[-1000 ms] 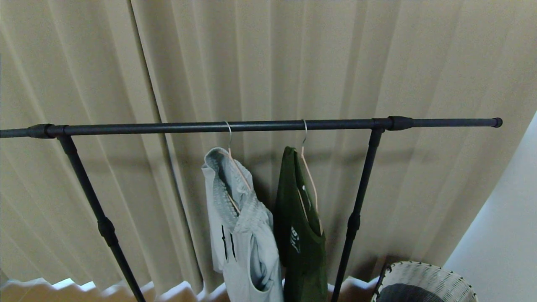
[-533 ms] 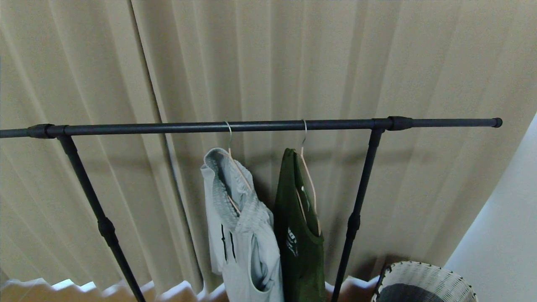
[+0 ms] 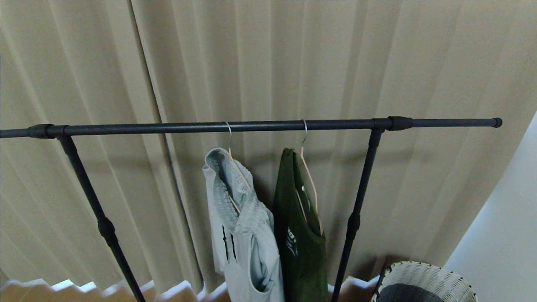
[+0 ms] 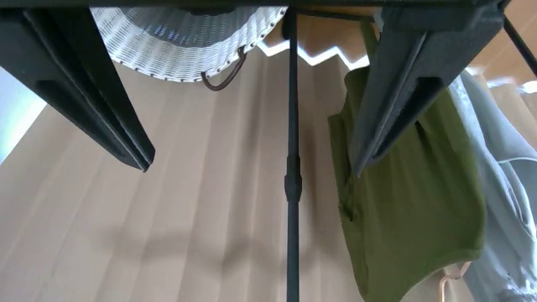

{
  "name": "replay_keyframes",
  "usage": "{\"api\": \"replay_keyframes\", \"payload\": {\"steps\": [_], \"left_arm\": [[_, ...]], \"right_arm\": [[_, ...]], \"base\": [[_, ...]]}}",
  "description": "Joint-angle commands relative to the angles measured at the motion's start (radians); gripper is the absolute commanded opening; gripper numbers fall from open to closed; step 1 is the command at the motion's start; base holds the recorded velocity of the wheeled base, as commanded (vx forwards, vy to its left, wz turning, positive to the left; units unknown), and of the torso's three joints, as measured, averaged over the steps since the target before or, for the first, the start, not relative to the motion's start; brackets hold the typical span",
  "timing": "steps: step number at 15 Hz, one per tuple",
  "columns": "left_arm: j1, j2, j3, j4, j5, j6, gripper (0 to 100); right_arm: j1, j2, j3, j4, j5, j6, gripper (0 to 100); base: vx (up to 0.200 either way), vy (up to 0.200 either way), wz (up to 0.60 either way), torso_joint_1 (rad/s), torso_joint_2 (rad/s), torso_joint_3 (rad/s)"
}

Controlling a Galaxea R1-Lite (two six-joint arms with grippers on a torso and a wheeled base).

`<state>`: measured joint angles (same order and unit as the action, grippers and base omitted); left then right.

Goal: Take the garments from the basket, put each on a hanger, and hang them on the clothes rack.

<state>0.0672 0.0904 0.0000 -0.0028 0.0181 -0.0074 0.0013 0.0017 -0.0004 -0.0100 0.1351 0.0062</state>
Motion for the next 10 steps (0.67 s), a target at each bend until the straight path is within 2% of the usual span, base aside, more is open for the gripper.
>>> {"api": "replay_keyframes", "payload": {"steps": [1,4,10], "left_arm": [[0.0,0.002,0.0,0.0,0.0,0.0,100],[0.0,0.002,0.0,0.0,0.0,0.0,100],[0.0,0.002,0.0,0.0,0.0,0.0,100]], "right_arm": [[0.0,-0.002,0.0,0.001,0.006,-0.023,100],[0.0,-0.002,0.0,0.008,0.075,-0.106,100],[0.0,-0.002,0.0,0.008,0.07,-0.094,100]], "base": [[0.0,0.0,0.0,0.0,0.0,0.0],[0.0,0.0,0.0,0.0,0.0,0.0],[0.0,0.0,0.0,0.0,0.0,0.0]]}}
